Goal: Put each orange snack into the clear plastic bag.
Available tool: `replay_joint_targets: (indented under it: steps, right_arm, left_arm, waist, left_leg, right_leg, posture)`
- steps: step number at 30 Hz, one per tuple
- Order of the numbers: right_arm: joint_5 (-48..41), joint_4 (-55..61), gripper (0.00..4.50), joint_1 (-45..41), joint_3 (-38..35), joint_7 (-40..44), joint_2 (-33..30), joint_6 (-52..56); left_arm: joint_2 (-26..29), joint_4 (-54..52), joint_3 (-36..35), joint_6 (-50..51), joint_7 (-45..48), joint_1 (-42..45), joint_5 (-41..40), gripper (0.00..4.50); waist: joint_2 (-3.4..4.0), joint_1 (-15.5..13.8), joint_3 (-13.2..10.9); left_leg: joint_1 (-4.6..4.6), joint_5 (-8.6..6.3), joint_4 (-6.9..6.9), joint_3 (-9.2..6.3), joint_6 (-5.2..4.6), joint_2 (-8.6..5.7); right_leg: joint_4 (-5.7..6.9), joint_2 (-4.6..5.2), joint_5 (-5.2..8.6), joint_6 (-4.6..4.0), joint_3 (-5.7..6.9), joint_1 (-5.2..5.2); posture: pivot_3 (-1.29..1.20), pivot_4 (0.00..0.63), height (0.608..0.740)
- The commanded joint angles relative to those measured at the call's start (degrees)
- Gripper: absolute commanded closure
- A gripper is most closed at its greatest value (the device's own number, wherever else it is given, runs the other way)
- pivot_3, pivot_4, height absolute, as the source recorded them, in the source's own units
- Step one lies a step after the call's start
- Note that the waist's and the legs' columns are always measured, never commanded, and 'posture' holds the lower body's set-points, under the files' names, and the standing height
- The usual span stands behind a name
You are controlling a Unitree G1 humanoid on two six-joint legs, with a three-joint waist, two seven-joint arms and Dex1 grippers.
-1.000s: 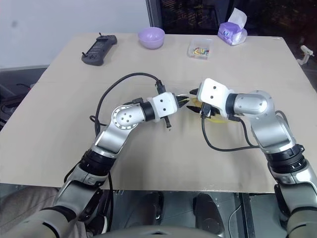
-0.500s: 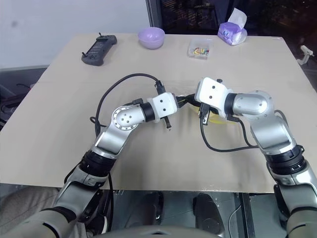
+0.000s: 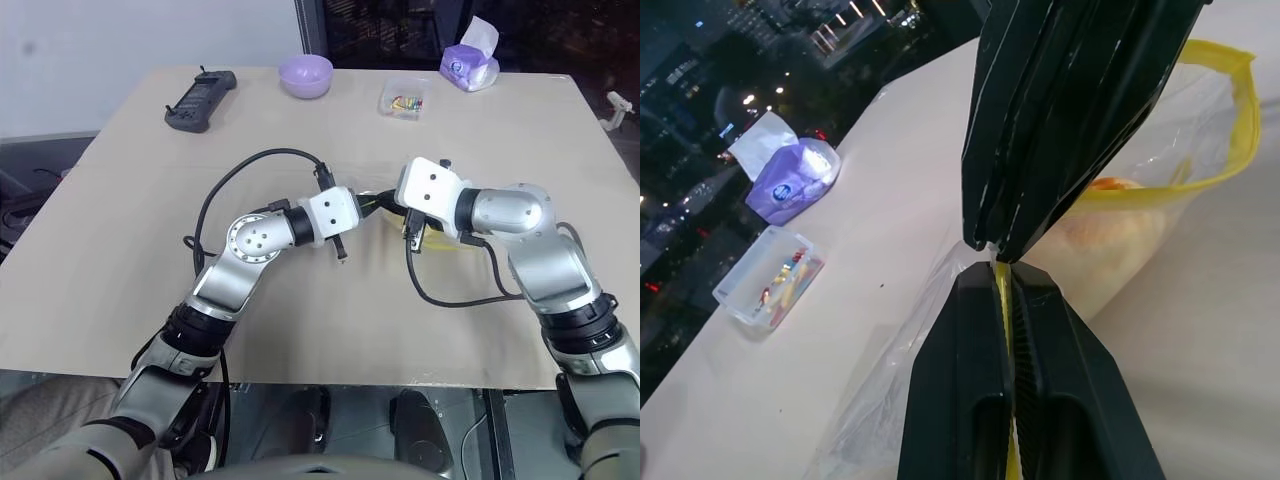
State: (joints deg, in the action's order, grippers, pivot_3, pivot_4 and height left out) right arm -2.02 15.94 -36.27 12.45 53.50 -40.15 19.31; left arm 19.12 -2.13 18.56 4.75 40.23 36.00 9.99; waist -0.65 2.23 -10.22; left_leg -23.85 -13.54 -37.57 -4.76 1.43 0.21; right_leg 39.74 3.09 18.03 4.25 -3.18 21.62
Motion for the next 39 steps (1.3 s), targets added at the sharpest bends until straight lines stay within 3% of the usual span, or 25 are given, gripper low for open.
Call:
replay_joint_targets:
  steps: [1, 10, 24, 35, 39]
  right_arm:
    - [0.48, 0.76, 4.45, 1.14, -3.3, 0.32, -3.36, 0.73]
    - [0.9, -0.56, 4.45, 2.38, -4.53, 0.01, -7.21, 0.58]
    - [-3.31, 1.99, 4.45, 1.17, -6.78, -0.42, -5.89, 4.21]
    - [-4.48, 6.99, 4.45, 3.96, -7.46, -3.66, -4.91, 8.11]
    - [-4.51, 8.65, 3.41, 4.84, -7.3, -5.08, -3.7, 9.01]
  left_arm:
    - [-0.29, -2.18, -0.67, -0.9, -0.83, 0.62, -0.35, 4.5]
    - [0.0, -1.73, -1.03, -1.28, -0.85, 0.82, -0.47, 4.5]
    - [-0.79, -1.33, -1.45, -0.42, -1.47, 0.66, -1.36, 4.5]
    - [-4.5, 3.12, -6.4, 3.38, -0.59, 0.37, -10.34, 4.5]
    - [-4.77, 4.85, -8.29, 5.21, 1.09, -0.43, -14.46, 4.5]
  waist:
    - [0.0, -0.03, 0.0]
    - [0.0, -0.01, 0.0]
    - [0.0, -0.04, 0.0]
    - [-0.01, -0.05, 0.0]
    - [-0.01, -0.01, 0.0]
  left_leg:
    - [0.0, 0.0, 0.0, 0.0, 0.0, 0.0]
    - [0.0, 0.0, 0.0, 0.01, -0.01, 0.0]
    - [0.0, 0.0, 0.0, 0.01, 0.0, 0.0]
    - [0.0, 0.0, 0.0, -0.01, -0.01, 0.0]
    - [0.0, 0.0, 0.0, 0.0, 0.0, 0.0]
  right_leg:
    - [0.0, 0.0, 0.0, 0.0, 0.0, 0.0]
    - [-0.01, 0.0, 0.0, 0.0, -0.01, 0.0]
    - [-0.01, 0.0, 0.0, 0.0, -0.01, 0.0]
    - [0.0, 0.0, 0.0, 0.0, 0.0, 0.0]
    - [0.0, 0.01, 0.0, 0.0, -0.01, -0.01]
  posture:
    - [0.0, 0.15, 0.74]
    - [0.0, 0.15, 0.74]
    - [0.0, 0.15, 0.74]
    - [0.0, 0.15, 0.74]
    - [0.0, 0.15, 0.74]
